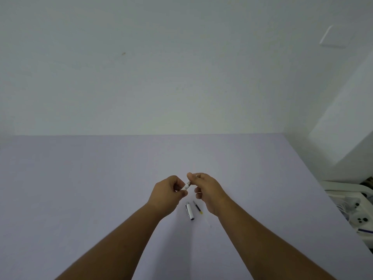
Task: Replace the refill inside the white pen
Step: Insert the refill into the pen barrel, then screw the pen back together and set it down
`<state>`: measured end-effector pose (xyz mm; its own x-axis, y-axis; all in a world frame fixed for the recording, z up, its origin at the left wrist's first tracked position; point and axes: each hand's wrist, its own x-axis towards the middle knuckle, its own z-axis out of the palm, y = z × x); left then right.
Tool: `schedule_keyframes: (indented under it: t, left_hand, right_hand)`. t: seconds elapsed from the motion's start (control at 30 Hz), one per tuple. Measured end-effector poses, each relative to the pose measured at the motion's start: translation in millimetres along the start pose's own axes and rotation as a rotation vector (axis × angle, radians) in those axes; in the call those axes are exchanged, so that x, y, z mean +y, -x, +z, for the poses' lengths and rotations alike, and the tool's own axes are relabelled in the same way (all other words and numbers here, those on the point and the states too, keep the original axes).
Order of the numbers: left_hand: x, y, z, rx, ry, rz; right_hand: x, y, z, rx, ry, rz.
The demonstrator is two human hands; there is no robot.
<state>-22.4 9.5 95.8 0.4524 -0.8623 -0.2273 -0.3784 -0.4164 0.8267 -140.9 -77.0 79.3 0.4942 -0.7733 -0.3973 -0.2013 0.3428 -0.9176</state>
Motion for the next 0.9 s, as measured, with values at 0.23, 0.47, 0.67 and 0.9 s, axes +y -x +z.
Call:
schedule_keyframes:
  t: [0.23,0.47,0.67,0.9]
  left_hand:
    - [-6,-2,2,0.026,-0.082,0.033]
    - [-11,-2,7,0.078,-0.153,0.052]
    - [-26,-9,1,0.02,0.143,-0.181]
    - [-38,-15,0,-0.069,0.484,-0.41]
  right_hand:
    - [-4,-4,0,0.019,0.114,0.028]
    - [-2,-10,2,0.02,0.151,0.066]
    - [20,-23,-5,0.141,0.293,0.095]
    - [71,-41,8,0.091,1.066,0.011]
